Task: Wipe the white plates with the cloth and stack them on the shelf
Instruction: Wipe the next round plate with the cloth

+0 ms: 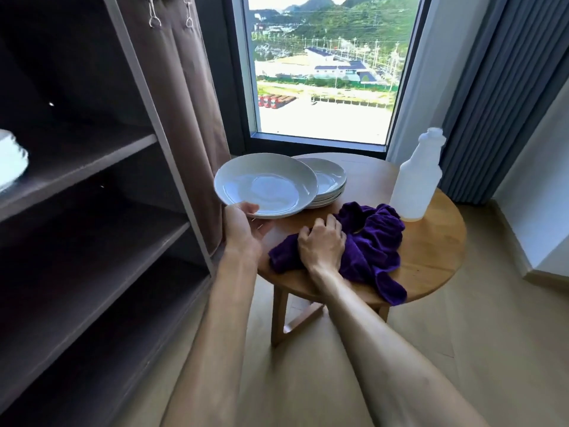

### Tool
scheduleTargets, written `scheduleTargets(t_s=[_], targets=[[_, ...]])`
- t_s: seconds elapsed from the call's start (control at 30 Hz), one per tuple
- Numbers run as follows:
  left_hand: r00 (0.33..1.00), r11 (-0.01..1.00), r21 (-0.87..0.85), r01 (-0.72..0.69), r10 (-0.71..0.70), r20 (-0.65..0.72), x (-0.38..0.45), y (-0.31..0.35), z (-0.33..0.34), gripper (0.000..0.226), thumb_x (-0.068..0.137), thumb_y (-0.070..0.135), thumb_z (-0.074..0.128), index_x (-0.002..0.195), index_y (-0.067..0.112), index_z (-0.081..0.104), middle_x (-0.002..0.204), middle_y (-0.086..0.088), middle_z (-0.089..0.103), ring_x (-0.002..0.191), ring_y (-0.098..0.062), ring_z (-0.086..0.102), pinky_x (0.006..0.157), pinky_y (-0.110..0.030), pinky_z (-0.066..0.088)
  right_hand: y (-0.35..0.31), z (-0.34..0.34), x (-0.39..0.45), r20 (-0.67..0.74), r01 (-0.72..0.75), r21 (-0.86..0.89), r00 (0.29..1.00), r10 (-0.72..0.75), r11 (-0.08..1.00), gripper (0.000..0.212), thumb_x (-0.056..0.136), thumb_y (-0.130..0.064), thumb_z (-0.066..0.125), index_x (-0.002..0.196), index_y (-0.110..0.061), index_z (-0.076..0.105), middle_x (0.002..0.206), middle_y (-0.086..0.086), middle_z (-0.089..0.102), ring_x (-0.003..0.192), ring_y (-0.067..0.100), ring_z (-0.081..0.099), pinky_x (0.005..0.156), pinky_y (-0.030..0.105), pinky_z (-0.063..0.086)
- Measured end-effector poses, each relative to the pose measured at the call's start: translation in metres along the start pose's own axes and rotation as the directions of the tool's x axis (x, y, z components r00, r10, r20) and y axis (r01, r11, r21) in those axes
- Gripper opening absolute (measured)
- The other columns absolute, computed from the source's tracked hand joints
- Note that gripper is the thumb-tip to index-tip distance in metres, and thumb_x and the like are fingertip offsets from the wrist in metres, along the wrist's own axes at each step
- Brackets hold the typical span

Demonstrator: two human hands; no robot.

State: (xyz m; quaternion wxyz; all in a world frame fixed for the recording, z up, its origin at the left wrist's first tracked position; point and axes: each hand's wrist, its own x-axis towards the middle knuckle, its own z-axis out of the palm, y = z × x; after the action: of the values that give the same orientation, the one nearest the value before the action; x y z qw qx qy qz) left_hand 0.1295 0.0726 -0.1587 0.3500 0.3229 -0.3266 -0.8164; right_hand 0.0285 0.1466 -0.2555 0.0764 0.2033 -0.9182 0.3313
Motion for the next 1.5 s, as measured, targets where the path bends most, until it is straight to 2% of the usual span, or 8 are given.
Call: scheduleTargets(t_s=[0.17, 0.43, 0.77, 0.87, 0.97, 1.17, 1.3, 1.5], targets=[[0.998, 0.998, 0.057, -0.030, 0.033, -0.050, -0.039, -0.008, -0.027, 0.033, 0.088, 0.003, 0.046, 0.108, 0.020, 0.065, 0.114, -0.012, 0.070, 0.100, -0.027, 0.066, 0.089, -0.039, 0.055, 0.000, -0.030, -0.001, -0.168, -0.086, 0.507, 0.966, 0.197, 0.858, 0.030, 0.085, -0.007, 0.056, 0.110, 0.004, 0.069, 0.123, 0.023, 0.059, 0.118, 0.038, 0.054, 0.103, 0.028, 0.033], [0.998, 0.992, 0.121, -0.047, 0.050, -0.023, -0.064, -0.023, -0.049, 0.033, 0.089, -0.002, 0.046, 0.103, 0.023, 0.064, 0.100, -0.005, 0.071, 0.086, -0.020, 0.067, 0.079, -0.037, 0.057, 0.053, -0.080, 0.020, -0.005, -0.380, -0.024, 0.925, 0.380, 0.925, 0.061, 0.078, -0.018, 0.068, 0.133, -0.001, 0.047, 0.133, 0.029, 0.052, 0.128, 0.045, 0.046, 0.106, 0.050, 0.042], [0.997, 0.984, 0.170, 0.059, -0.051, -0.051, -0.052, -0.052, -0.047, 0.049, 0.085, 0.004, 0.055, 0.132, 0.018, 0.059, 0.123, -0.008, 0.070, 0.110, -0.025, 0.065, 0.073, -0.036, 0.056, -0.026, -0.154, 0.045, -0.172, -0.182, 0.715, 0.890, 0.422, 0.675, 0.030, 0.083, -0.020, 0.070, 0.111, -0.008, 0.068, 0.088, 0.000, 0.067, 0.088, 0.021, 0.067, 0.082, 0.029, 0.054], [0.996, 0.991, 0.107, 0.086, -0.081, -0.048, -0.048, -0.055, -0.045, 0.035, 0.099, 0.017, 0.051, 0.133, 0.021, 0.059, 0.124, -0.007, 0.069, 0.114, -0.024, 0.063, 0.078, -0.038, 0.054, -0.053, -0.167, 0.036, 0.055, -0.120, 0.661, 0.992, 0.112, 0.740, 0.032, 0.080, -0.020, 0.080, 0.110, -0.012, 0.074, 0.090, -0.001, 0.071, 0.089, 0.020, 0.070, 0.074, 0.026, 0.059], [0.995, 0.996, 0.009, 0.094, -0.094, -0.039, -0.041, -0.055, -0.039, 0.030, 0.108, 0.031, 0.045, 0.133, 0.023, 0.059, 0.124, -0.006, 0.069, 0.116, -0.025, 0.064, 0.091, -0.046, 0.057, -0.060, -0.157, 0.020, 0.422, -0.162, 0.554, 0.900, -0.108, 0.817, 0.029, 0.087, -0.027, 0.079, 0.111, -0.011, 0.075, 0.095, 0.002, 0.073, 0.087, 0.014, 0.069, 0.068, 0.020, 0.054], [0.998, 0.997, -0.071, 0.043, -0.045, -0.031, -0.038, -0.058, -0.029, 0.036, 0.109, 0.037, 0.042, 0.138, 0.023, 0.060, 0.124, -0.009, 0.070, 0.113, -0.025, 0.067, 0.076, -0.035, 0.061, -0.029, -0.095, 0.010, 0.282, -0.146, 0.154, 0.954, 0.098, 0.977, 0.094, 0.056, -0.060, 0.085, 0.138, -0.025, 0.054, 0.131, 0.008, 0.060, 0.124, 0.030, 0.054, 0.104, 0.043, 0.048], [0.997, 0.992, -0.114, 0.046, -0.052, -0.050, -0.039, -0.059, -0.023, 0.026, 0.109, 0.033, 0.045, 0.120, 0.025, 0.067, 0.121, -0.010, 0.072, 0.112, -0.024, 0.068, 0.079, -0.034, 0.059, -0.012, -0.075, -0.002, 0.221, -0.270, 0.464, 0.958, 0.185, 0.844, 0.103, 0.052, -0.045, 0.093, 0.140, -0.020, 0.046, 0.132, 0.002, 0.062, 0.122, 0.023, 0.059, 0.108, 0.042, 0.047], [0.997, 0.996, -0.034, -0.082, 0.081, -0.018, -0.035, -0.059, -0.029, 0.024, 0.099, 0.016, 0.056, 0.118, 0.022, 0.069, 0.118, -0.007, 0.074, 0.113, -0.030, 0.068, 0.100, -0.049, 0.055, -0.004, -0.069, 0.000, 0.361, -0.485, 0.784, 0.864, 0.351, 0.387, 0.035, 0.065, -0.009, 0.092, 0.095, -0.008, 0.073, 0.093, 0.012, 0.076, 0.082, 0.025, 0.075, 0.079, 0.041, 0.063]])
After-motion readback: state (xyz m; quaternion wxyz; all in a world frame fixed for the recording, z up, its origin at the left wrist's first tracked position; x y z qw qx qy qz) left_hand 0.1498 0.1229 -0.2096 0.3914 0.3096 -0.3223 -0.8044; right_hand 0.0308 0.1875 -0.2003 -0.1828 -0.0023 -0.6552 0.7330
